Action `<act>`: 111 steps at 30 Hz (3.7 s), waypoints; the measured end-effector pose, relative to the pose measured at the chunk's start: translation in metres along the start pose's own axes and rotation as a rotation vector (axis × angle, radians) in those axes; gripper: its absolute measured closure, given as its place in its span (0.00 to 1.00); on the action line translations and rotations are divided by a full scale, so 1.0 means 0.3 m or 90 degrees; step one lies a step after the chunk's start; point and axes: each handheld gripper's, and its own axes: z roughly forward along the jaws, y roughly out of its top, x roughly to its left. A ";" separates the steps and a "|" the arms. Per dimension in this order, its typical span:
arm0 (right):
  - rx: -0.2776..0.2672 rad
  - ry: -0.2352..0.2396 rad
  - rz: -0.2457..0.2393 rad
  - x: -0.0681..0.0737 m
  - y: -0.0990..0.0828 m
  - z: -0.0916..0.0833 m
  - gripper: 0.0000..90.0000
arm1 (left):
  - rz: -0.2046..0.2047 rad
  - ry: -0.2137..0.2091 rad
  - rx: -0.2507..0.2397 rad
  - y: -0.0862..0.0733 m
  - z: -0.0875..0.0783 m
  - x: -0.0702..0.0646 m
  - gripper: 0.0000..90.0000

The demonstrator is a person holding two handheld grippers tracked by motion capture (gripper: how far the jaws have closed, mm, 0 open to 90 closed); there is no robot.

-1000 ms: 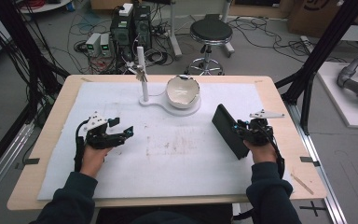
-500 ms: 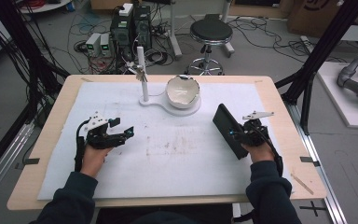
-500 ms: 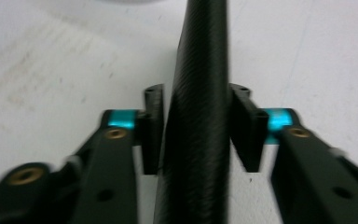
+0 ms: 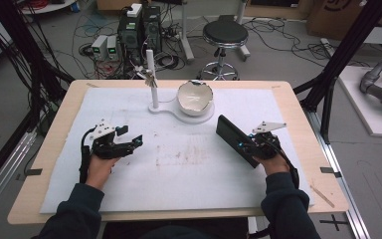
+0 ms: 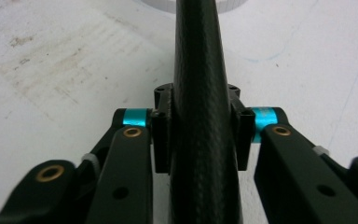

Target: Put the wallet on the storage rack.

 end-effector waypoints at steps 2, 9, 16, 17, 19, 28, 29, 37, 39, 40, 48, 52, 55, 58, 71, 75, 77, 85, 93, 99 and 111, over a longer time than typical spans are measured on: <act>0.004 0.011 0.004 -0.013 -0.018 0.000 0.72 | 0.000 -0.001 0.000 -0.001 0.000 0.000 0.30; -0.005 0.021 0.027 -0.055 -0.061 -0.015 0.77 | -0.001 0.001 -0.001 -0.001 0.000 -0.001 0.30; -0.028 0.022 0.030 -0.045 -0.050 -0.022 0.81 | -0.002 0.001 0.000 -0.001 0.000 0.000 0.30; -0.028 0.022 0.030 -0.045 -0.050 -0.022 0.81 | -0.001 0.001 0.000 -0.001 0.000 0.000 0.30; -0.032 0.021 0.025 -0.043 -0.050 -0.022 0.80 | 0.000 0.000 0.000 -0.002 0.002 0.000 0.30; -0.055 0.042 0.014 -0.043 -0.086 -0.009 0.78 | -0.002 0.000 0.001 -0.002 -0.002 0.001 0.30; -0.055 0.044 0.015 -0.044 -0.090 -0.011 0.77 | -0.001 0.001 0.002 -0.002 -0.001 0.001 0.30; -0.066 0.037 0.022 -0.077 -0.140 -0.037 0.60 | -0.002 0.000 0.004 -0.003 0.001 0.001 0.30; -0.057 0.046 0.014 -0.088 -0.159 -0.039 0.58 | -0.002 0.000 0.004 -0.004 0.001 0.000 0.30; -0.052 0.051 0.004 -0.093 -0.170 -0.039 0.59 | -0.002 0.000 0.005 -0.004 0.001 0.000 0.30; -0.087 0.069 0.027 -0.131 -0.238 -0.060 0.71 | -0.005 -0.001 0.006 -0.005 0.004 -0.001 0.30; -0.092 0.082 0.013 -0.128 -0.239 -0.062 0.81 | -0.003 -0.001 0.007 -0.006 0.005 -0.002 0.30; -0.101 0.097 0.020 -0.126 -0.238 -0.063 0.84 | -0.003 0.000 0.008 -0.006 0.005 -0.002 0.30; -0.117 0.104 0.034 -0.126 -0.228 -0.075 0.85 | -0.002 0.001 0.010 -0.007 0.005 0.001 0.30; -0.224 0.092 0.048 -0.105 -0.100 -0.161 0.84 | -0.005 0.004 0.010 -0.008 0.004 0.001 0.30; -0.239 0.086 0.050 -0.101 -0.043 -0.184 0.85 | -0.005 0.004 0.010 -0.008 0.003 0.002 0.30; -0.238 0.084 0.051 -0.097 -0.011 -0.194 0.85 | -0.005 0.004 0.010 -0.008 0.004 0.003 0.30; -0.201 0.071 0.046 -0.079 0.124 -0.211 0.85 | -0.006 0.006 0.008 -0.008 0.002 0.003 0.31; -0.183 0.074 -0.034 -0.034 0.311 -0.178 0.85 | -0.005 0.007 0.004 -0.007 0.001 0.004 0.31; -0.179 0.069 -0.070 -0.033 0.445 -0.143 0.85 | -0.005 0.007 -0.001 -0.004 -0.007 0.007 0.31; -0.148 0.045 -0.140 -0.051 0.621 -0.056 0.85 | -0.015 0.013 -0.009 -0.003 -0.022 0.025 0.31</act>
